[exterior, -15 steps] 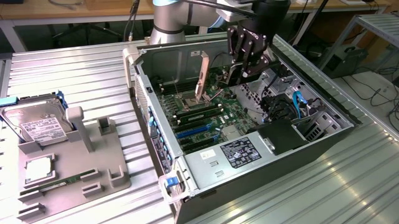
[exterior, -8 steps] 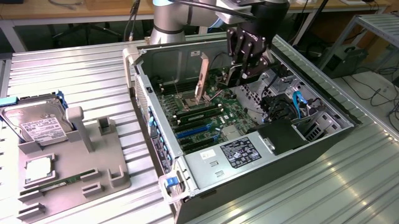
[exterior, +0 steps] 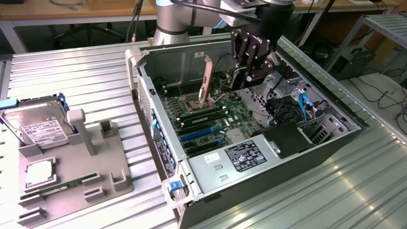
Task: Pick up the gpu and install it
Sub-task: 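Insert the gpu into the slot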
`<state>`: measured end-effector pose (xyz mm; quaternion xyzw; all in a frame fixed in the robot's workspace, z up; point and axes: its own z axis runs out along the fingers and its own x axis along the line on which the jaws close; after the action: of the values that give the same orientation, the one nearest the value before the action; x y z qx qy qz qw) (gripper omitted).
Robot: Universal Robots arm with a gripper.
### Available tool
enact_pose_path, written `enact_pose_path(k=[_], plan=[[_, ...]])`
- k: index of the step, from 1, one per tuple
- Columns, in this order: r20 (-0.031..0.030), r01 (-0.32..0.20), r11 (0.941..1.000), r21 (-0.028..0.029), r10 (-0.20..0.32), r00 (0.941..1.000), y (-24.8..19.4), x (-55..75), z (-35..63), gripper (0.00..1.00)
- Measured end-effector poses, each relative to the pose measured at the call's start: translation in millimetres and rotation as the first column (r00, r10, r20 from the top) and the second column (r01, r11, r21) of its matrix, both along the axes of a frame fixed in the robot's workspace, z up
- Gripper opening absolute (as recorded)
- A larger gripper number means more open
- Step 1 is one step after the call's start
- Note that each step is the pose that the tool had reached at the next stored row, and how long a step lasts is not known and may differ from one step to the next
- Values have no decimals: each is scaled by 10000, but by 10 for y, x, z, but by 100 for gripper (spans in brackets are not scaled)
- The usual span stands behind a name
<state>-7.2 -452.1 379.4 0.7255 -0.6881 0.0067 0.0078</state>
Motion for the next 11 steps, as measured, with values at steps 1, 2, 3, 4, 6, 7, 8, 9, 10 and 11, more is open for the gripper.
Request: enact_pose_path(k=[1,2,3,4,6,7,8,9,10,11], plan=[[0,0,10000,0,0,10000,0,0,-3,28],[0,0,10000,0,0,10000,0,0,-6,28],[0,0,10000,1,0,10000,0,0,-11,28],[0,0,10000,0,0,10000,0,0,-13,28],[0,-1,10000,1,1,10000,0,0,-21,28],[0,0,10000,1,0,10000,0,0,-25,28],[-1,0,10000,0,0,10000,0,0,-30,28],[0,0,10000,1,0,10000,0,0,-33,28],[0,0,10000,0,0,10000,0,0,-36,28],[0,0,10000,0,0,10000,0,0,-39,28]])
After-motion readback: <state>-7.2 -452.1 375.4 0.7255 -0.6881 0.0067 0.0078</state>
